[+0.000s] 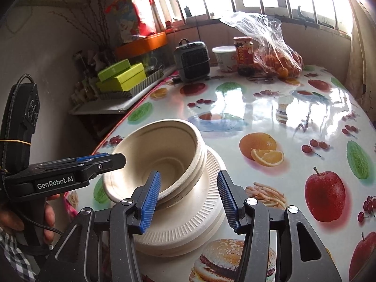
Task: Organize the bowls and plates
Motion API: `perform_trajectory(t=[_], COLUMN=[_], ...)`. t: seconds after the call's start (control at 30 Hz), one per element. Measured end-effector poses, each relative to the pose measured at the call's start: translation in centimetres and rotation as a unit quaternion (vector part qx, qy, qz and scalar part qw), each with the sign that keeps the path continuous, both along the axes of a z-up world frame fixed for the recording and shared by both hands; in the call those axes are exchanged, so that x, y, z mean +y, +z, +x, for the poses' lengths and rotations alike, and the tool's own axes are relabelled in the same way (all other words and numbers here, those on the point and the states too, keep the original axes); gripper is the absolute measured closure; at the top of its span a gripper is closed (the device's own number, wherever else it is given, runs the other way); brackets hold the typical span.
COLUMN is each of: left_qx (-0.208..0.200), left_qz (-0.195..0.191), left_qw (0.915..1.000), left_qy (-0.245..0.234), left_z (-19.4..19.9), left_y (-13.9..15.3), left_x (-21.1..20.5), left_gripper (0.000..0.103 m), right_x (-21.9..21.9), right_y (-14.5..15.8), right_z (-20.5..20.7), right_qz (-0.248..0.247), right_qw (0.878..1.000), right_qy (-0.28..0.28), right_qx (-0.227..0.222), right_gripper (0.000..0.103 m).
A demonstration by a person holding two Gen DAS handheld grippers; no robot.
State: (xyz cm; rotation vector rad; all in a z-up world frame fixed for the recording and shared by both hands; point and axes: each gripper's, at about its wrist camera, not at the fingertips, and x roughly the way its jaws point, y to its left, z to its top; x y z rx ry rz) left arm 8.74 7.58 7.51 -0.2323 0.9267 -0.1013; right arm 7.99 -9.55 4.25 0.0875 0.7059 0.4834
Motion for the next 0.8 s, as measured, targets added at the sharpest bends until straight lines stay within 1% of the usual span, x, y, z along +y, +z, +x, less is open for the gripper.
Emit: perform_trajectory(t=[0.2, 0.33, 0.6, 0.73, 0.8], left_qx=[-0.016, -0.032, -0.048, -0.052, -0.055], left_qz=[0.014, 0.024, 0.029, 0.037, 0.049], left_qw=[0.9998, 0.9992, 0.9984, 0.9979, 0.9972], left_qy=[0.004, 0.01, 0.01, 0.011, 0.016], left_z=[-1.2, -2.3, -4.2, -5.4, -6.0], left_y=[0.5, 0.9, 1.1, 0.6, 0.3], left_x=[0.0, 0.2, 0.2, 0.2, 0.1], left_gripper=[0.059, 0.054, 0.054, 0.053, 0.053], right_x=[-0.3, -0.6, -0.8, -0.9, -0.9], right_y=[0.2, 0.2, 0.1, -0.2, -0.5], right_z=[-0.8, -1.5, -3.3, -4.3, -4.7], right_qz=[0.002, 0.001, -0.005, -0.01, -0.014], right_qw=[1.0, 1.0, 0.999, 0.999, 0.999], right_qy=[-0.003, -0.005, -0.009, -0.01, -0.012], right_qx=[-0.012, -0.019, -0.031, -0.037, -0.037], right_gripper=[0.05, 0.049, 0.049, 0.048, 0.048])
